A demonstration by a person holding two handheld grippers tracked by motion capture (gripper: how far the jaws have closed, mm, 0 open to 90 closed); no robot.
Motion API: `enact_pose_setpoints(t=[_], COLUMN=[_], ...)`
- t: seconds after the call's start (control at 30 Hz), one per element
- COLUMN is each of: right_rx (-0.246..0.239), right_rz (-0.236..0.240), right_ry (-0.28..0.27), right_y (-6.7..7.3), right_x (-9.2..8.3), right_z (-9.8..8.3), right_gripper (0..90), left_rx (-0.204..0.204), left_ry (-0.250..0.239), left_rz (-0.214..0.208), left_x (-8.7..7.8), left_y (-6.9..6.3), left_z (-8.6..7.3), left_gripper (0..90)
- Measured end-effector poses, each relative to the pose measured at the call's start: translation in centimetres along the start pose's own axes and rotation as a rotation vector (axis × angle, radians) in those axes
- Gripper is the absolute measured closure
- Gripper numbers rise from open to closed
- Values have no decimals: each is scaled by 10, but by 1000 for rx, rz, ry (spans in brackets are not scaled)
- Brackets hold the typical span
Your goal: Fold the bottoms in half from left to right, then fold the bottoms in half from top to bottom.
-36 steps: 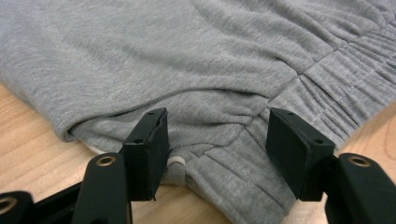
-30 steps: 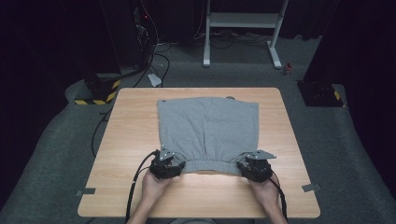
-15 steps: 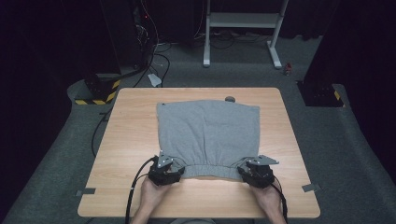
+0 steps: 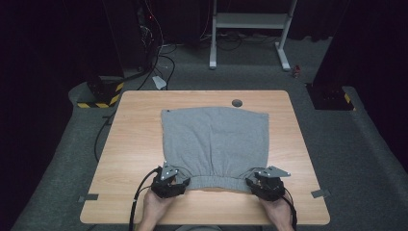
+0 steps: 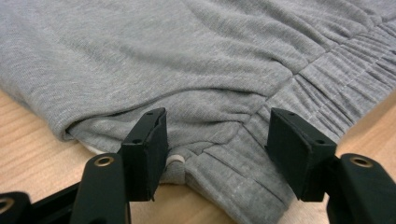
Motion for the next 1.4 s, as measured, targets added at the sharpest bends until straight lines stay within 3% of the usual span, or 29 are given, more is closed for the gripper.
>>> enact_pose_setpoints(t=[0.53,0.7,0.87,1.03,1.07,1.13,1.17,1.3,1.33,1.4], right_rx=[-27,-15,8,26,18,27,36,33,8,1], right_rz=[8,20,39,42,51,51,59,67,74,79], right_ry=[-15,-14,-12,-32,-54,-63,-102,-124,-131,-133], right_y=[13,15,15,16,18,19,22,27,32,35], right_x=[-18,-22,-23,-26,-27,-28,-29,-29,-27,-26], right_z=[-17,-21,-20,-13,-9,-7,-2,4,9,11], right_gripper=[533,528,486,464,455,444,442,426,421,420], left_rx=[16,18,57,20,8,0,-28,-40,-54,-66], left_ry=[6,22,11,-5,-26,-41,-62,-75,-86,-84], left_rz=[-14,-21,-5,-51,-82,-94,-110,-103,-112,-121], left_x=[-14,-18,-22,-25,-28,-30,-34,-37,-39,-40], left_y=[-16,-22,-27,-28,-27,-26,-24,-18,-13,-11], left_z=[-13,-17,-17,-15,-12,-10,-8,-6,-4,-3], left_gripper=[378,365,319,301,315,332,336,335,350,350])
Point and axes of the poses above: each handheld gripper's, and its own axes: x roughly forward along the jaws, z roughly out of its top, y roughly to its left, the point moved 9 cm from there along x, roughly forward along the jaws, and after that the axes turned 2 degrees about -z, right-handed, at the moved point
